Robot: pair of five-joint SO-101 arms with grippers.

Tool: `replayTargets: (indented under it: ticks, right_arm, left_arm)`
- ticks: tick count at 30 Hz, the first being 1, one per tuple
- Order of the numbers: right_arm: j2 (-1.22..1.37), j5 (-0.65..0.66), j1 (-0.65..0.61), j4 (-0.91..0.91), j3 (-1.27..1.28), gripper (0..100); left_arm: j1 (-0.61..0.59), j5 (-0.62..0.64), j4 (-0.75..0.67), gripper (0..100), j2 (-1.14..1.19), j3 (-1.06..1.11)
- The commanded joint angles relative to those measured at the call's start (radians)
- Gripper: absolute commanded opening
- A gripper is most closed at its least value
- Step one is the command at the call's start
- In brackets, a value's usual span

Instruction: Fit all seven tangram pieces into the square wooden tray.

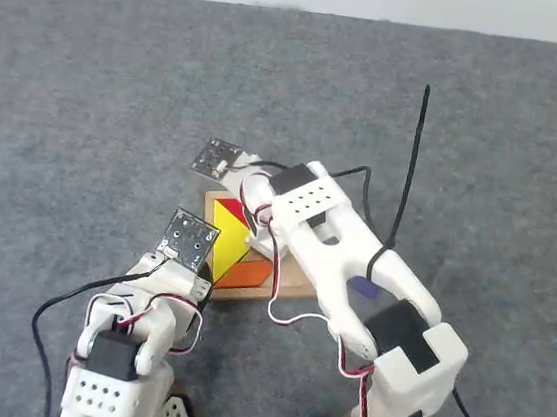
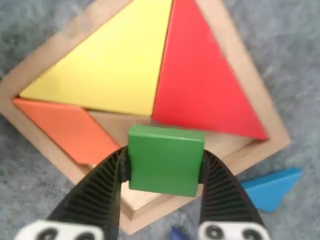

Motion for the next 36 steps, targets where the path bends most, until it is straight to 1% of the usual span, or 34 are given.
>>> replayTargets:
  ticks: [1,8,11,18,21,24,36]
  right_arm:
    - [-0.004,0.035,0.018,-0.002,-0.063,7.6]
    - [0.081,0.046,0.018,-0.005,-0.069,7.6]
    - [0.111,0.044,0.021,0.013,-0.115,7.6]
    - [0.133,0.038,0.045,0.067,-0.186,7.6]
    - [0.128,-0.014,0.068,0.067,-0.186,7.6]
    - [0.128,-0.02,0.087,0.059,-0.186,7.5]
    - [0.165,-0.023,0.081,0.067,-0.203,7.2]
  left_arm:
    - [0.002,0.012,0.005,9,0.002,-0.007]
    - [0.002,0.012,0.005,9,0.002,-0.007]
    - [0.002,0.012,0.005,9,0.002,-0.007]
    - [0.002,0.012,0.005,9,0.002,-0.007]
    - [0.002,0.012,0.005,9,0.002,-0.007]
    - [0.002,0.012,0.005,9,0.002,-0.007]
    - [0.002,0.012,0.005,9,0.002,-0.007]
